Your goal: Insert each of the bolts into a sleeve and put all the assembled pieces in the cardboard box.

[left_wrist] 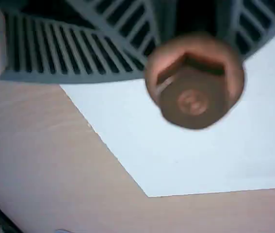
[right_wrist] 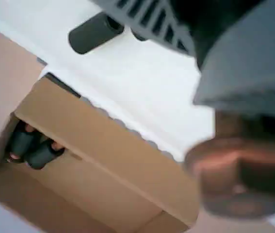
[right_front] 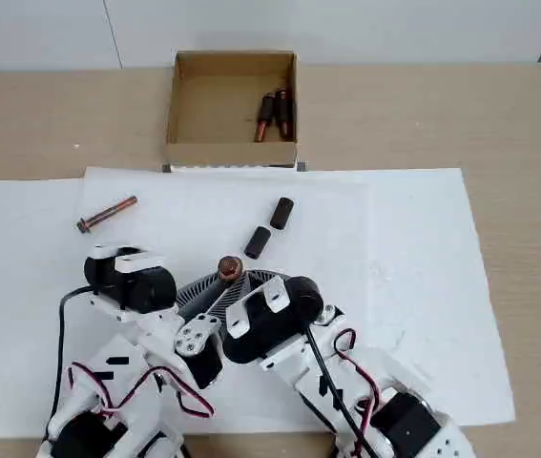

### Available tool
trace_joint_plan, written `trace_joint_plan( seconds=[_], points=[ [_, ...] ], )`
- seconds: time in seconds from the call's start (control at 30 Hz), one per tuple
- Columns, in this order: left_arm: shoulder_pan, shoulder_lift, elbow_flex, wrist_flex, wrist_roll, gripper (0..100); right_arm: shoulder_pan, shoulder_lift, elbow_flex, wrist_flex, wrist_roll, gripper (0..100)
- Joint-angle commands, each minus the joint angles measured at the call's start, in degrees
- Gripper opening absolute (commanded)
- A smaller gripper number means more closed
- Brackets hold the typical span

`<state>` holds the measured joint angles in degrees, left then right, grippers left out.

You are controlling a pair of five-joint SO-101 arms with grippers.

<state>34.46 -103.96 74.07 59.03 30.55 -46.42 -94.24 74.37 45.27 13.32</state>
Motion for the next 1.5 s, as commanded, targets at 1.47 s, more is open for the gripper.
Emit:
trace_joint_plan(
  seconds=[1.47],
  points=[
    [-15.03, -0.09, -8.22, -0.35, -17.76, 1, 6.29, -0.57, 2.81, -4.09, 0.97, 0.4]
  ],
)
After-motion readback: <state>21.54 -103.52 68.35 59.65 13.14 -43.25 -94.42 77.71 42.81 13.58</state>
